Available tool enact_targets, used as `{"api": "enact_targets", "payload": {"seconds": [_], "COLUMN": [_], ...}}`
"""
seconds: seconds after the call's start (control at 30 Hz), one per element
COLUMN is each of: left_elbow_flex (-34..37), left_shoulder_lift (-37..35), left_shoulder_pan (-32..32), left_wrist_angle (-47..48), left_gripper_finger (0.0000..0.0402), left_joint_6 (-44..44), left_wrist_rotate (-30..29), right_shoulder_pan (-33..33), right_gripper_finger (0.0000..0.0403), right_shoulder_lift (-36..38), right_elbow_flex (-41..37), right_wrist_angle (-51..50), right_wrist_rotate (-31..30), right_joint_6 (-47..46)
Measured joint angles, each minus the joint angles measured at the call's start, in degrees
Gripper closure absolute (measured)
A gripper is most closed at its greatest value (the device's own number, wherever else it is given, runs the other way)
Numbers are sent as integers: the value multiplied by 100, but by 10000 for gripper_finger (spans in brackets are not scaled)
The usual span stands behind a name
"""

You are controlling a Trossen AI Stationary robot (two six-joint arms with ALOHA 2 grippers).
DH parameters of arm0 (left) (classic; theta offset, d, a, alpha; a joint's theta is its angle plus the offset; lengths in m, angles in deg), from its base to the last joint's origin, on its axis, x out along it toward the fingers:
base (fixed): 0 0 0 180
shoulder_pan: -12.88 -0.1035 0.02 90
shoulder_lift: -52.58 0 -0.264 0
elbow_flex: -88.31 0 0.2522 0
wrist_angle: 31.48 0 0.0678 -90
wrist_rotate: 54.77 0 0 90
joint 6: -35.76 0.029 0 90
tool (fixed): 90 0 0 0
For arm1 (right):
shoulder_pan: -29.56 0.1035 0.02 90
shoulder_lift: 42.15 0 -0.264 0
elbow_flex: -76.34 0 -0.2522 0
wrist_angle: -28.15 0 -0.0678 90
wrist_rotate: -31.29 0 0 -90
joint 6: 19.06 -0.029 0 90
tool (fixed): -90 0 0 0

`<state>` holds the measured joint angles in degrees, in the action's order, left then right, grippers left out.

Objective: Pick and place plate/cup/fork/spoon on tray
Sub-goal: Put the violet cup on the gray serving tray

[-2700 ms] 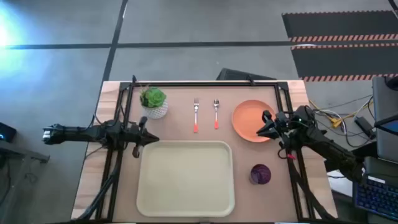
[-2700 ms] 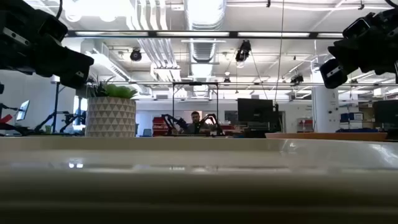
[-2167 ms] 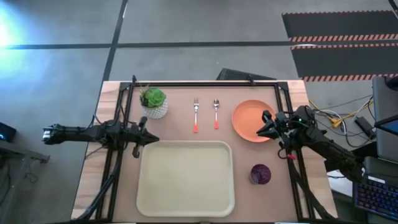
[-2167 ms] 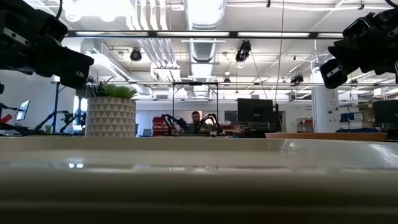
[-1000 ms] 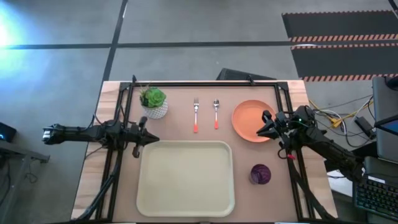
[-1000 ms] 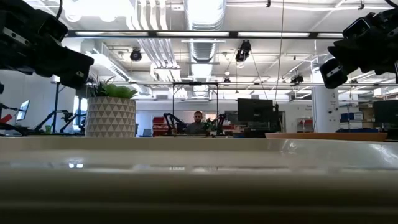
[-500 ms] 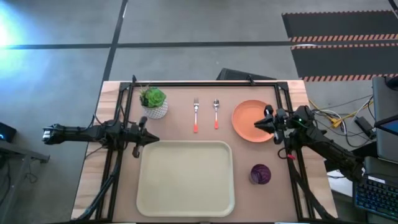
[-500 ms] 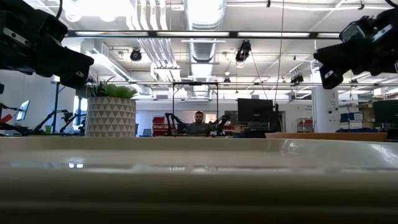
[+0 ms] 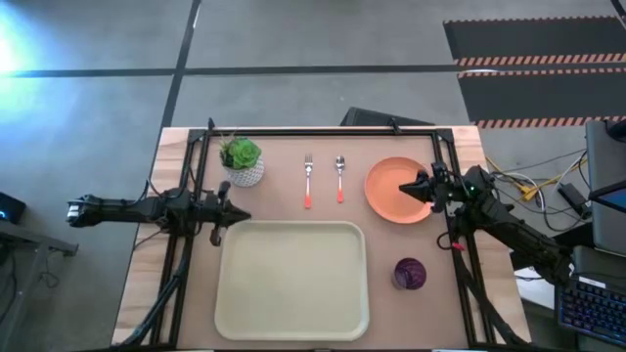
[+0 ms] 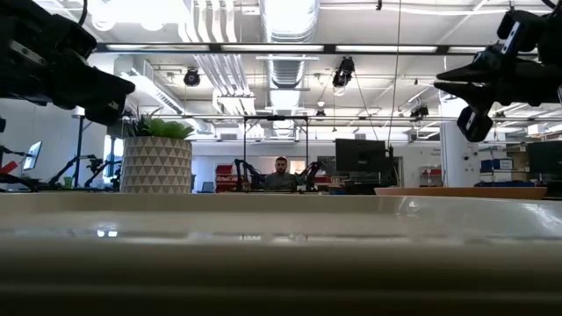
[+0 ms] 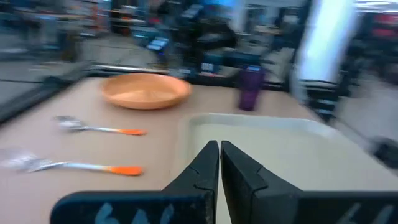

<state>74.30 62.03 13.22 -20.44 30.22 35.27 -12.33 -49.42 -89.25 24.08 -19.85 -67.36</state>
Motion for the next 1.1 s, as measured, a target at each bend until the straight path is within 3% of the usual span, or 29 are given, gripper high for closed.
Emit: {"api": "enact_targets", "payload": {"seconds": [0.2,0.4,0.53,0.87,1.0,1.1], "left_elbow_flex": [0,0,0,0,0,-29], "left_shoulder_lift": [14,27,33,26,81,131], "left_shoulder_pan": [0,0,2,4,9,3], "left_wrist_angle": [19,-31,-370,-1088,-1406,-1688], "left_gripper_finger": [402,402,402,402,402,402], "left_joint_6": [2,-24,-738,-772,-1169,-1652], "left_wrist_rotate": [-558,-577,-551,-494,-977,-1159], "right_shoulder_pan": [-1,-1,0,0,0,0], "right_gripper_finger": [360,360,360,360,360,360], "right_shoulder_lift": [-2,-2,-2,-4,-4,-27], "right_elbow_flex": [0,0,0,0,0,0], "right_wrist_angle": [-4,-2,-1,-42,-220,-220], "right_wrist_rotate": [-920,-1032,-1066,-1067,-1053,-1055], "right_joint_6": [-618,-783,-829,-1306,-1661,-1363]}}
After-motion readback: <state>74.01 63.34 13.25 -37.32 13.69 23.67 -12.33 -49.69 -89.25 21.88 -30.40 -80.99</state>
